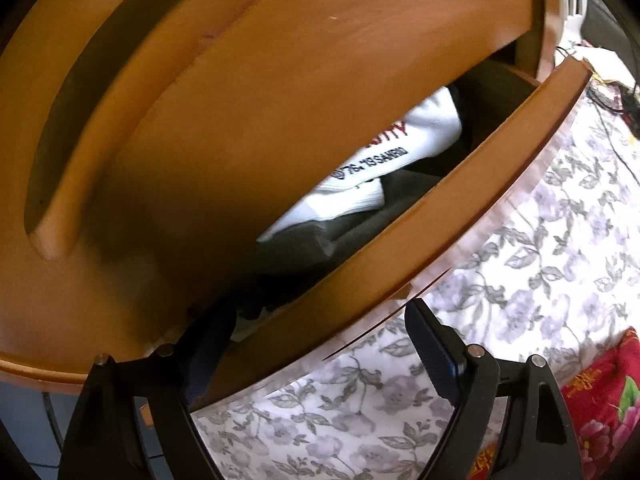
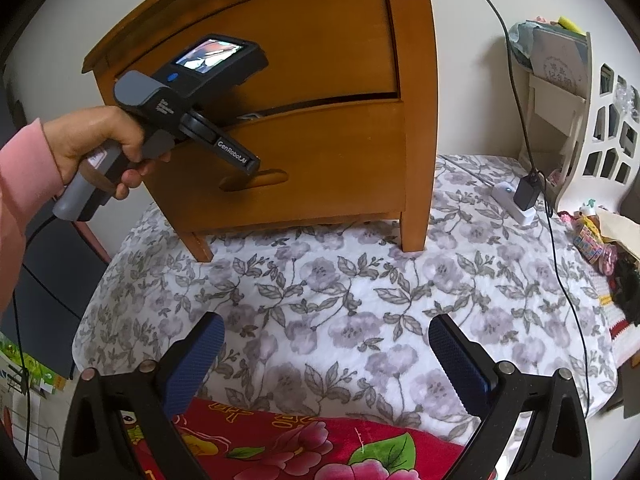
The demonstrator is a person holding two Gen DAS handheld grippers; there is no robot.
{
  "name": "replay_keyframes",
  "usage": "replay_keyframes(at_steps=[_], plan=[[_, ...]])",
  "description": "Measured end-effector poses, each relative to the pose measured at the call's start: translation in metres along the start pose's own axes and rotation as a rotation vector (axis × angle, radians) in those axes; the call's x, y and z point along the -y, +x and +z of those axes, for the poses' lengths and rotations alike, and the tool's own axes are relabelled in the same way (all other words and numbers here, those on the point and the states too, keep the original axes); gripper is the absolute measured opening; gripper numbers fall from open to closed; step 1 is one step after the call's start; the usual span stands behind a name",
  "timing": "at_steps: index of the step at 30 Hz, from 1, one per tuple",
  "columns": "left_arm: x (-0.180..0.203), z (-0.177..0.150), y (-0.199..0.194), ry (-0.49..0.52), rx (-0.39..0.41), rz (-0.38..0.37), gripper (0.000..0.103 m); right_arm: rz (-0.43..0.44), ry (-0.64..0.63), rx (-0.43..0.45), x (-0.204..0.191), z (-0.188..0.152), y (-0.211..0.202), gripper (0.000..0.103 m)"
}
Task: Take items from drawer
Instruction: 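Pull the lower drawer fully open with the left gripper, then withdraw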
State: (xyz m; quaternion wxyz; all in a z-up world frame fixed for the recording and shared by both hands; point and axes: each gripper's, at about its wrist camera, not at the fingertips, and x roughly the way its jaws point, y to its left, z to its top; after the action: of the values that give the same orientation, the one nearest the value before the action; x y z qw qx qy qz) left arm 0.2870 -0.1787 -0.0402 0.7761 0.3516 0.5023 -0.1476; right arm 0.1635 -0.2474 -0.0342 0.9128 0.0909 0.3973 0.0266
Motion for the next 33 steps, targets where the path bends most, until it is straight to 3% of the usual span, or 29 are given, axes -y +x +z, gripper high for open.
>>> replay_keyframes(at_steps=[16, 33], plan=[[-0.002, -0.010, -0.033, -0.010, -0.005, -0.078, 0.087, -0.024, -0.025, 0.009, -0.006, -0.002, -0.006, 0.103], [-0.014, -0.022, -0.021, -0.003, 0.016, -0.114, 0.087, -0.066, -0.091, 0.045, -0.018, -0.007, -0.022, 0.103]])
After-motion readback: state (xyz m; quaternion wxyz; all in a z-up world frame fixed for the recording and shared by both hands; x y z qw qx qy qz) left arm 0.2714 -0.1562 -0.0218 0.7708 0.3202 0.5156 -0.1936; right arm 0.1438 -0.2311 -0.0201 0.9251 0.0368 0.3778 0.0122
